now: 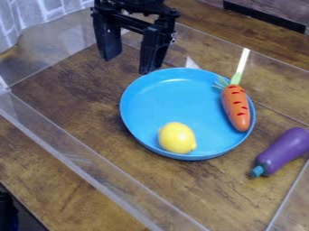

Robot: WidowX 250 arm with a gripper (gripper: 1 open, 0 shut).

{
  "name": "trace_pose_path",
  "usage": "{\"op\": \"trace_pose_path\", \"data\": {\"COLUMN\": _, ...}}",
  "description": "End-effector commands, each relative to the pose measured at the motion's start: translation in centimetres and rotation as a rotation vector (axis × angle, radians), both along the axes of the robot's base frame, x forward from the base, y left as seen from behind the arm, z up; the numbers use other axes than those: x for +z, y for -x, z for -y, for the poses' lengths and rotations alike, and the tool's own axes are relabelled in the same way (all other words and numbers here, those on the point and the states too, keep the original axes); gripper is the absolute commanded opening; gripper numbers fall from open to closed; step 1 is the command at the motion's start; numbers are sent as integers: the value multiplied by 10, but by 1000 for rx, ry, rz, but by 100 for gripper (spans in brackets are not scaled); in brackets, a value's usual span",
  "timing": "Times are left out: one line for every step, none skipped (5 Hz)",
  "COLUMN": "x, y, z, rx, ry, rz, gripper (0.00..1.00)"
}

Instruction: Move the carrot to the left side

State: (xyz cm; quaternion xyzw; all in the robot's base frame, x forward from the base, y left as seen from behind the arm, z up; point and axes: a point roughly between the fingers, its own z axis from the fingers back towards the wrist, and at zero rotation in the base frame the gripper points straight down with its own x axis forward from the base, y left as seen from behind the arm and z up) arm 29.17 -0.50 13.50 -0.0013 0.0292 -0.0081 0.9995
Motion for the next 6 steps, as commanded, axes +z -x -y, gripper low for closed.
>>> {"op": "trace_pose_path", "data": {"x": -3, "y": -2, "z": -1, "rx": -7, "ry": -1, "rz": -4, "gripper": 100}}
{"op": "trace_pose_path", "data": {"x": -4, "y": -4, "z": -2, "rx": -13, "ry": -6, "rz": -4, "gripper": 100}}
{"op": "trace_pose_path", "data": {"x": 3, "y": -7, "z": -5, "rx": -16, "ry": -15, "rz": 4, "gripper": 100}}
{"op": "trace_pose_path", "data": {"x": 10, "y": -9, "z": -7, "rx": -19, "ry": -20, "rz": 13, "gripper": 100}}
{"op": "trace_pose_path", "data": {"x": 13, "y": -11, "z": -9, "rx": -23, "ry": -29, "rz": 18, "gripper": 100}}
{"op": "trace_pose_path", "data": {"x": 11, "y": -10, "z": -9, "rx": -19, "ry": -24, "rz": 12, "gripper": 100}}
